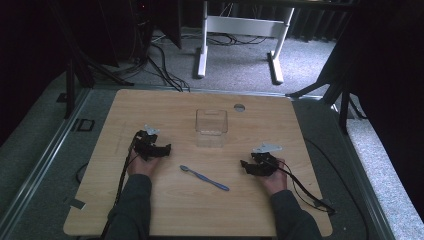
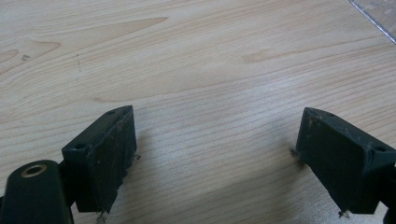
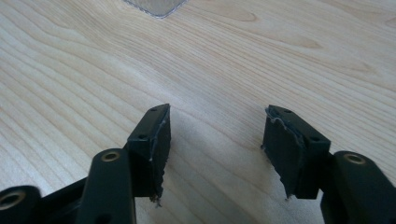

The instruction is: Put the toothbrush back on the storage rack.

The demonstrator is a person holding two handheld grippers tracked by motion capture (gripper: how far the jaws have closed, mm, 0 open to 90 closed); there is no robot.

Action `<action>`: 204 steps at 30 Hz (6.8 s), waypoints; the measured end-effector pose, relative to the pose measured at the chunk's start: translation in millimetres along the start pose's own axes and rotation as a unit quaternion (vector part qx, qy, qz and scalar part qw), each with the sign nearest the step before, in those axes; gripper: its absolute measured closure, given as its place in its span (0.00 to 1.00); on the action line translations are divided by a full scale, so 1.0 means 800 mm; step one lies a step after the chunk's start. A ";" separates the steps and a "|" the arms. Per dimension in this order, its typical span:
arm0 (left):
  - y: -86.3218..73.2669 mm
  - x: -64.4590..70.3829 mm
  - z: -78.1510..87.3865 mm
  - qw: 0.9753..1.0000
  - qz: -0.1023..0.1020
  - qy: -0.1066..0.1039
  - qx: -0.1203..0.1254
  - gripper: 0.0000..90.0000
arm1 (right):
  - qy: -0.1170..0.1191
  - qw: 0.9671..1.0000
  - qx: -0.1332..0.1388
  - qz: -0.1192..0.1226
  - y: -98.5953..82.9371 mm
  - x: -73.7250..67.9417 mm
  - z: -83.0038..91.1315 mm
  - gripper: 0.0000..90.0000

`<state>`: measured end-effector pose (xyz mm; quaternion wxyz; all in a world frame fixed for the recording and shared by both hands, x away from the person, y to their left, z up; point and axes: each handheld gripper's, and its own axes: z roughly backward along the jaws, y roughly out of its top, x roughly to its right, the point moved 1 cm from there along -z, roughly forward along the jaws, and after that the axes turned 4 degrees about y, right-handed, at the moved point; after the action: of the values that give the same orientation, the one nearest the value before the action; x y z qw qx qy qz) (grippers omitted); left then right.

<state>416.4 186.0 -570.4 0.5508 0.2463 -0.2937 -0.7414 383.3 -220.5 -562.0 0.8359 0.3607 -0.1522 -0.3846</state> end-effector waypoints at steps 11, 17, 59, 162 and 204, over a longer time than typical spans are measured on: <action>0.000 0.000 0.000 1.000 0.000 0.000 0.000 0.14 | -0.022 0.999 0.024 0.031 0.009 -0.012 0.016 0.50; 0.000 0.000 0.000 1.000 0.000 0.000 0.000 0.14 | -0.020 0.999 0.026 0.040 0.014 -0.018 0.020 0.54; 0.000 0.000 0.000 1.000 0.001 0.001 0.001 0.14 | 0.015 0.994 -0.011 0.106 0.047 -0.040 0.045 0.65; 0.000 0.000 0.000 1.000 0.002 0.001 0.001 0.15 | 0.075 0.974 -0.101 0.189 0.154 -0.133 0.033 0.61; 0.000 0.000 0.000 1.000 0.002 0.001 0.001 0.15 | 0.117 0.955 -0.192 0.193 0.169 -0.170 -0.028 0.74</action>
<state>416.1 186.3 -570.4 0.5524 0.2470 -0.2948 -0.7395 378.0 -46.8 -477.1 0.9598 0.1991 -0.0433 -0.1932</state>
